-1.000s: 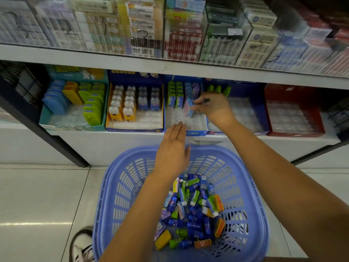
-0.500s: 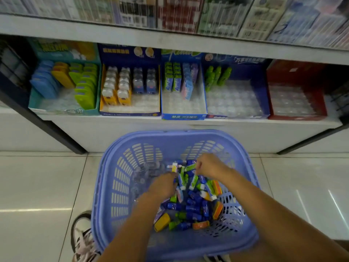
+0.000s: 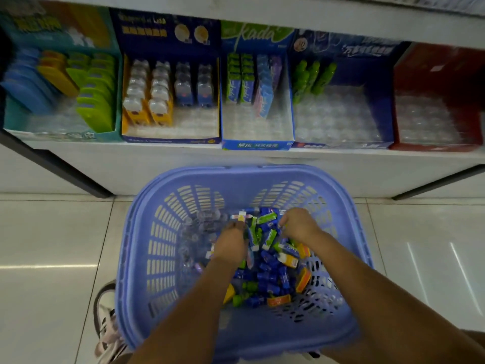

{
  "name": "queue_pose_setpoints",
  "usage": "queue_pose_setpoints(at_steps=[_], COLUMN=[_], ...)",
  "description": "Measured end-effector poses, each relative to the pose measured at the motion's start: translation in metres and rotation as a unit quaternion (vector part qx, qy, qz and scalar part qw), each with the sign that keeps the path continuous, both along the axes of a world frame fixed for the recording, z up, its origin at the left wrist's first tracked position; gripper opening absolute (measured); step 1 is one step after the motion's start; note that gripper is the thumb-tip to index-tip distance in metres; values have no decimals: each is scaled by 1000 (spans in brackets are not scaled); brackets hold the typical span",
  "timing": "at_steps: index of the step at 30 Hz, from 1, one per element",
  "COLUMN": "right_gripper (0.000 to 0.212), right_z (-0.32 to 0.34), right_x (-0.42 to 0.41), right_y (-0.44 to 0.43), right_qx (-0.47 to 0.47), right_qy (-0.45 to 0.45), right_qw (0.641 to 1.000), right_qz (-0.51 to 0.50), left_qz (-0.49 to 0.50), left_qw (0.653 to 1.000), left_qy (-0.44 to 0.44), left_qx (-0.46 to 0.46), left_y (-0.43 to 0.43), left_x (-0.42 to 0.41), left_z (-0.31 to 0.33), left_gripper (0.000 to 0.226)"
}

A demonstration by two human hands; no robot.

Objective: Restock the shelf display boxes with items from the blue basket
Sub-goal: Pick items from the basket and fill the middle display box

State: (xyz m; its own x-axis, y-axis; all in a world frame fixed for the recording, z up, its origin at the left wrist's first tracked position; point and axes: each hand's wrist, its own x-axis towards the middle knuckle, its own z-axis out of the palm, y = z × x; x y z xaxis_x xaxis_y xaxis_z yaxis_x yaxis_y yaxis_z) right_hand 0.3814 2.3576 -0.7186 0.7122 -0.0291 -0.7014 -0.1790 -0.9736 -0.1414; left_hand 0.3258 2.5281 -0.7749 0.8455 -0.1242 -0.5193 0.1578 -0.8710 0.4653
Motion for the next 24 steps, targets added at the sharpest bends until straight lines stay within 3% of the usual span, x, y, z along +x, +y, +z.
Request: queue_pose_setpoints(at_steps=[3,7,11,17,22,24], right_gripper=[27,30,25,24,21,19], right_z=[19,43,65,86,97,102], right_x=[4,5,3,-1,-6,-7], right_y=[-10,-25,-31,-40,-51,-51], right_qx=[62,120,193,204,223,250], right_qy=[-54,-69,-55,-104,-122,-130], right_qw=[994,985,971,969,959,949], right_qz=[-68,-107,-128,-94,-125,-144], left_qz=[-51,-80,-60,-52,-62,-42], left_qw=[998,992,994,992,986,991], left_qy=[6,26,44,19,25,40], left_qx=[33,97,77,111,151,123], left_y=[-14,-23,-36,-50,-54,-53], left_x=[5,11,7,-6,-9,-10], left_z=[-6,-12,-17,-20,-20,-15], left_gripper=[59,78,43,57,31,27])
